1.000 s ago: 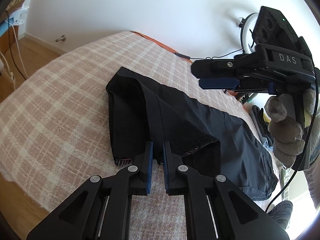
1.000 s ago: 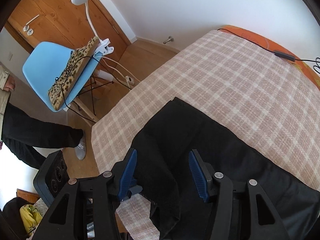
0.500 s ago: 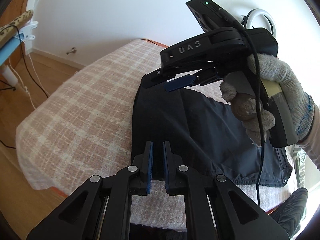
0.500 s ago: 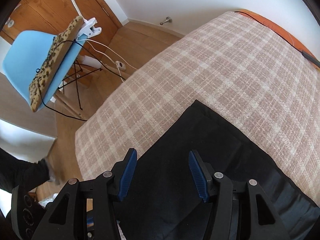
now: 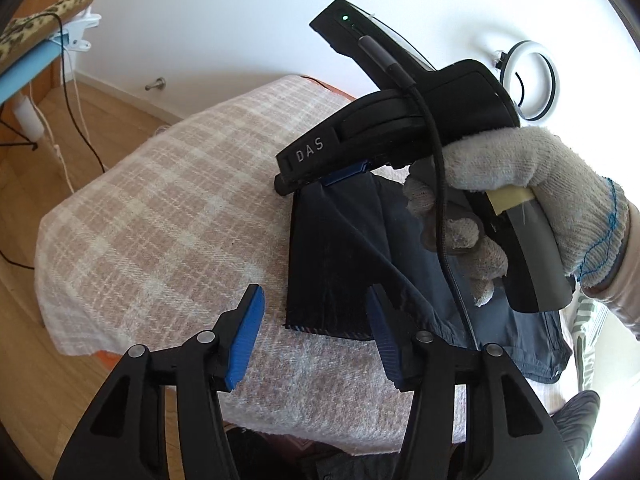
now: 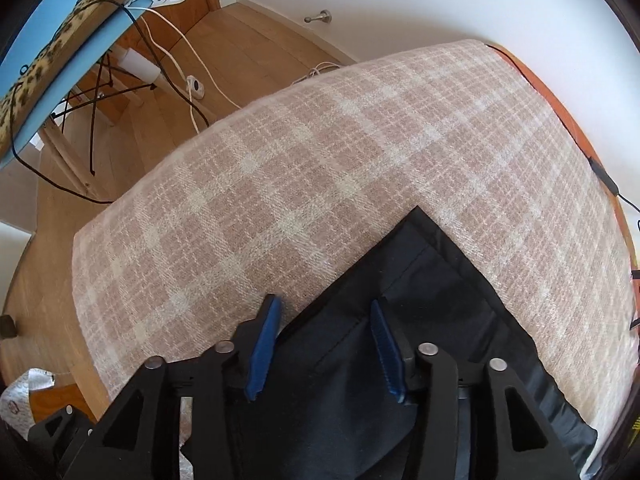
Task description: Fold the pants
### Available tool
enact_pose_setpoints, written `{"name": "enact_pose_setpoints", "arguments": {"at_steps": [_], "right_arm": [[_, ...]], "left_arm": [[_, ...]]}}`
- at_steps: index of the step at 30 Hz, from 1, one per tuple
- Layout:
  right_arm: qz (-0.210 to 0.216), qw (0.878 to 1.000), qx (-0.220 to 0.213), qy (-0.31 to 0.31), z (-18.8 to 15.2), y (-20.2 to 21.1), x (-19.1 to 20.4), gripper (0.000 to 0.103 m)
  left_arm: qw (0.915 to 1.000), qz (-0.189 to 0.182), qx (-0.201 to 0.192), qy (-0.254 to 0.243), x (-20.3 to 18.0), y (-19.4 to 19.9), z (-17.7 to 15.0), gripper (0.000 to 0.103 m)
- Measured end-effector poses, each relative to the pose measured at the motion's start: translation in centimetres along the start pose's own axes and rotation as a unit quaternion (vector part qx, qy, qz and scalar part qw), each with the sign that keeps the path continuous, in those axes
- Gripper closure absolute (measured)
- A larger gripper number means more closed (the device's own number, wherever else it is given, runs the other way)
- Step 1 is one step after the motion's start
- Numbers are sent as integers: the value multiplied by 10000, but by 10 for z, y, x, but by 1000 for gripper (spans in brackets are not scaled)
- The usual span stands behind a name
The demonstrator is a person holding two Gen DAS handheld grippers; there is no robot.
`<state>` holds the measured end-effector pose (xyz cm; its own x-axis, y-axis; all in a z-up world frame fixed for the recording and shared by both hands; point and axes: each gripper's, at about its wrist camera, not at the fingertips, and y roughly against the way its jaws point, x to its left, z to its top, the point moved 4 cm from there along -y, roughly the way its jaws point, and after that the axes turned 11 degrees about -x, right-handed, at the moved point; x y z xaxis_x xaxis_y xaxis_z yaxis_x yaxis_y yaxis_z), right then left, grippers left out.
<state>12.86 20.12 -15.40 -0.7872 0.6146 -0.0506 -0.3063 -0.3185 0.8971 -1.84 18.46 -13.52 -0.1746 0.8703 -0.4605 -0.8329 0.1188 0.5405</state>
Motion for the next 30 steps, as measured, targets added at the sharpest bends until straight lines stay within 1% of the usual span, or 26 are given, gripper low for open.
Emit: {"name": "enact_pose_setpoints", "arguments": {"at_steps": [1,2,3,6,8,9,12,13,15,18,20,23,24,26,27,29,30], "right_arm": [[37,10000,-59,-58,-2,2,-5,77],[120,9998,-89,-157,-3,3,-13,90],[181,9993,-101,-307,-4,5,-20,97],[512,9958,-264,-708,-9,13,-38,98],[713,9922,-420,-937,-14,26,-56,98],[853,9891,-508,-1089,-15,32,-61,99],[1161,9796,-764,-1453,-21,53,-81,99],[1176,9781,-851,-1493,-24,61,-86,99],[1261,9745,-1003,-1560,-31,75,-97,99],[1312,9694,-1157,-1724,-42,88,-113,99],[1359,9655,-1223,-1852,-52,95,-126,99],[1287,9631,-1344,-1942,-67,104,-144,99],[1279,9618,-1370,-1997,-74,108,-150,99],[1248,9594,-1402,-2106,-84,109,-161,99],[1261,9578,-1403,-2166,-90,110,-166,99],[1259,9545,-1407,-2310,-101,109,-178,99],[1244,9524,-1425,-2389,-106,110,-183,99]], "left_arm": [[10000,-54,32,23,-1,-4,1,51],[10000,-62,52,33,-4,-9,1,51],[9999,-73,67,25,-6,-13,3,51],[9998,-158,89,61,-13,-24,4,51],[9997,-202,65,140,-14,-28,8,43],[9996,-226,63,185,-16,-31,10,42],[9999,-75,92,64,-20,-39,15,41],[9999,-41,111,-13,-22,-41,17,41],[9996,-138,221,-116,-26,-47,19,41],[9972,-464,542,-214,-39,-57,17,41],[9957,-535,699,-302,-49,-63,15,41],[9920,-628,973,-500,-67,-71,14,41],[9917,-616,963,-584,-72,-71,15,41],[9901,-745,917,-763,-87,-69,17,41],[9886,-727,915,-952,-96,-69,17,42],[9839,-699,926,-1357,-122,-69,14,77],[9819,-664,950,-1498,-130,-71,13,81]]}}
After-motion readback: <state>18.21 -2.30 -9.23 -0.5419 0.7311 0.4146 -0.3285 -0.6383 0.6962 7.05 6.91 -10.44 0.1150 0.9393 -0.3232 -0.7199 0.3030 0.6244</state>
